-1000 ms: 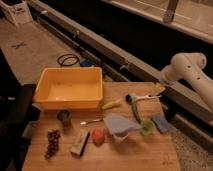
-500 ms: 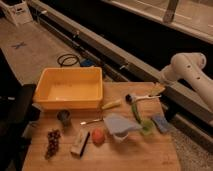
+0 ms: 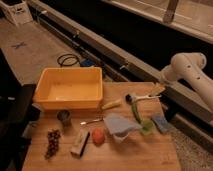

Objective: Place brush in table surface

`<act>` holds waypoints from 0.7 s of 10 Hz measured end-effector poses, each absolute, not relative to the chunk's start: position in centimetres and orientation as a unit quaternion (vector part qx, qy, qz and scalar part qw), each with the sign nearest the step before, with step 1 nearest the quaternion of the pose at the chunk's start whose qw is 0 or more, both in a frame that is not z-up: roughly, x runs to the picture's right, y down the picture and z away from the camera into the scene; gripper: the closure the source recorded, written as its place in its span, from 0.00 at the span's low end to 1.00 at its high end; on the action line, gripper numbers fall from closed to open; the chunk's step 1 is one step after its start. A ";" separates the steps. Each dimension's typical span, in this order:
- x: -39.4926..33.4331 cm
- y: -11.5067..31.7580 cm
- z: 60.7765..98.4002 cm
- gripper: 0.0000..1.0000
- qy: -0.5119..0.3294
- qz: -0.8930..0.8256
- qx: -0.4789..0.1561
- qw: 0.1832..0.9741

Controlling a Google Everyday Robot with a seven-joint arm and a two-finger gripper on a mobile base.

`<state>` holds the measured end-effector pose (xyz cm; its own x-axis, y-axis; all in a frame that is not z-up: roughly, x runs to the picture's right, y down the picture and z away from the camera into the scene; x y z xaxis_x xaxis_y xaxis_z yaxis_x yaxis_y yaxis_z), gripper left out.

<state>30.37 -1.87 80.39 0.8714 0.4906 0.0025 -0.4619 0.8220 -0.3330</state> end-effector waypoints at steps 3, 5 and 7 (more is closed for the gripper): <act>30.4 -1.9 80.4 0.20 -0.044 0.250 -0.163 0.953; 30.4 -1.9 80.4 0.20 -0.044 0.250 -0.163 0.953; 30.3 -1.9 80.3 0.20 -0.043 0.247 -0.162 0.954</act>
